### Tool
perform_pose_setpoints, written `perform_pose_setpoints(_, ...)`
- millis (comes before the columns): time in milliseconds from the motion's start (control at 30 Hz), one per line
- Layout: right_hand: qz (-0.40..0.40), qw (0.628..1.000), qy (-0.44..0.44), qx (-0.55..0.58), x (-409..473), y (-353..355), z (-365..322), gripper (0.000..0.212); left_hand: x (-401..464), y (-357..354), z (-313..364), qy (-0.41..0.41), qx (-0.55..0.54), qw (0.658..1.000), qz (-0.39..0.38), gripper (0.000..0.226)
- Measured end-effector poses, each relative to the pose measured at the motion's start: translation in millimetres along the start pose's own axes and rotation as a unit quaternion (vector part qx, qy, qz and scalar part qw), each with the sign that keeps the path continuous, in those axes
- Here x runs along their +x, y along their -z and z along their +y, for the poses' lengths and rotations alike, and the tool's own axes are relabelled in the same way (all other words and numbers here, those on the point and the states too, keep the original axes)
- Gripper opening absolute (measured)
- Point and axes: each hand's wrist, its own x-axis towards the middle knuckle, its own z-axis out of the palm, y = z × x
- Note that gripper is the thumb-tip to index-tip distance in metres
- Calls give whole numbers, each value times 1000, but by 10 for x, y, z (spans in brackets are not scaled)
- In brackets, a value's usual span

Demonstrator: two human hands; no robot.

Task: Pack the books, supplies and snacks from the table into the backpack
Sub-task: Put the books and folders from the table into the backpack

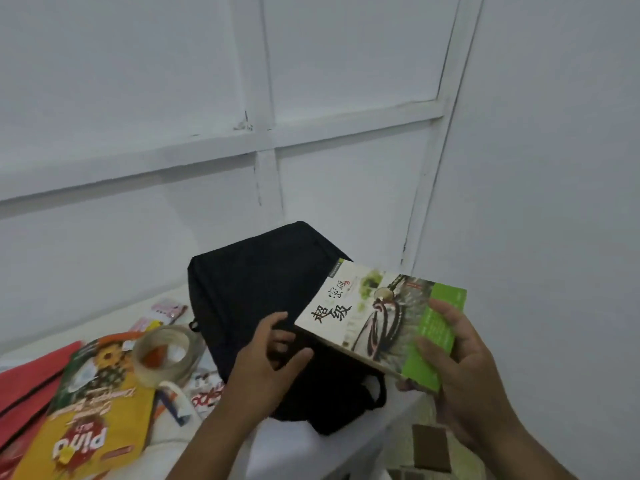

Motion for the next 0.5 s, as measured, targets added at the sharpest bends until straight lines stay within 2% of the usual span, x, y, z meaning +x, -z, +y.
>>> perform_pose_setpoints(67,21,1000,-9,11,65,313,-6,45,39,-249,-58,7,117,990,-79,71)
perform_pose_setpoints(133,39,999,-18,13,97,523,-17,46,98,-406,-105,-35,198,976,-82,49)
perform_pose_setpoints(200,60,998,-28,25,116,667,12,47,159,-457,-103,-66,174,982,-35,18)
perform_pose_setpoints(233,65,997,-32,33,113,711,25,46,208,-452,-105,-63,146,987,-1,15)
perform_pose_setpoints(300,70,996,-39,48,122,761,70,46,340,-386,-62,-61,125,987,81,19)
perform_pose_setpoints(367,66,995,-44,57,126,763,114,46,511,-268,-14,-90,148,976,132,27)
perform_pose_setpoints(433,58,995,-54,59,114,733,153,46,718,-135,4,-143,187,961,147,25)
perform_pose_setpoints(500,45,996,-57,51,101,676,185,48,900,-24,-11,-172,223,952,123,28)
